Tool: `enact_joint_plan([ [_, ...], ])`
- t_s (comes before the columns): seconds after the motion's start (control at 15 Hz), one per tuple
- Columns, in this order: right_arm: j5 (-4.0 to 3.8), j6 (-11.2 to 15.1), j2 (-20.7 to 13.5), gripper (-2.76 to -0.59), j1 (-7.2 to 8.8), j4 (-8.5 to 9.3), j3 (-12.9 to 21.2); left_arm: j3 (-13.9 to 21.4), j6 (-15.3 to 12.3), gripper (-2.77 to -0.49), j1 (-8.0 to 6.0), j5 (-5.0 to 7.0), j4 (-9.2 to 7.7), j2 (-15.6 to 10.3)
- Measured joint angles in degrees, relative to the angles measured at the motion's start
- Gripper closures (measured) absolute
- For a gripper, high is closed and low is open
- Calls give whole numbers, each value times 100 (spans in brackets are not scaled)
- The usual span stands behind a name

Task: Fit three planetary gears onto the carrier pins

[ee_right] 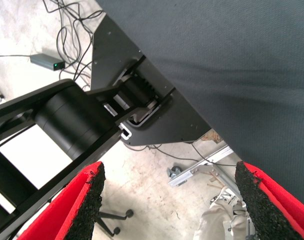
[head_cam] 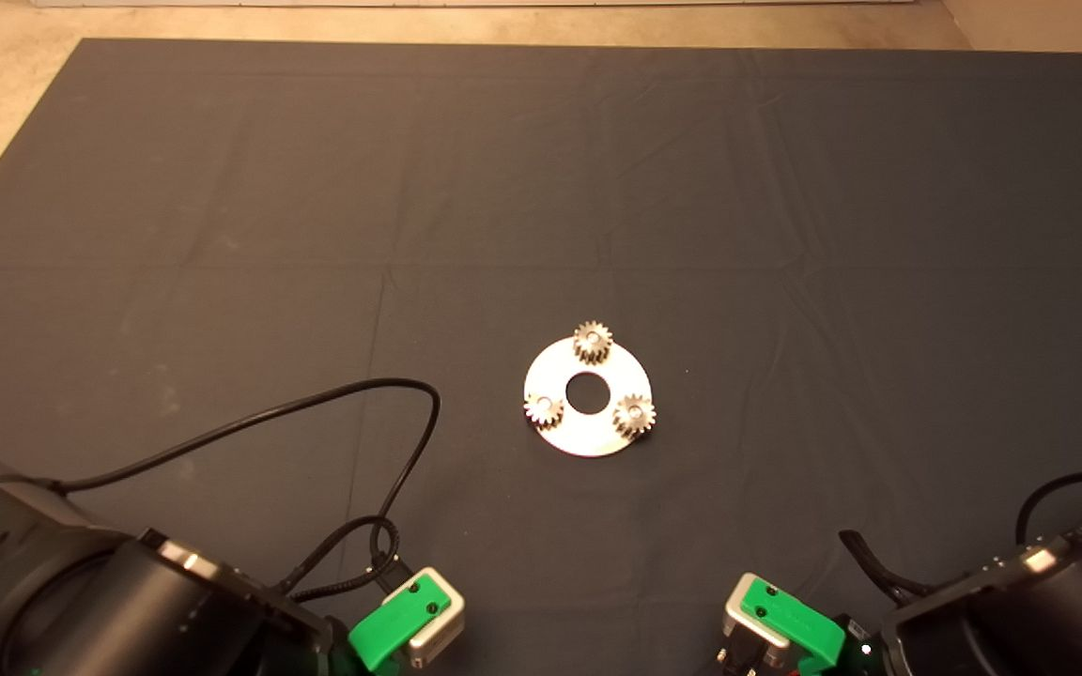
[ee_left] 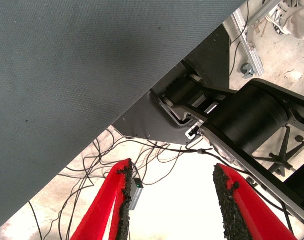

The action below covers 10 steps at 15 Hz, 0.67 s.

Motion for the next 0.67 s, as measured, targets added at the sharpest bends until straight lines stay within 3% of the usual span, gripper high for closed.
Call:
enact_joint_plan([
  [0.67,0,46,61,-191,184,-20,1,20,-33,-105,2,0,28,-12],
])
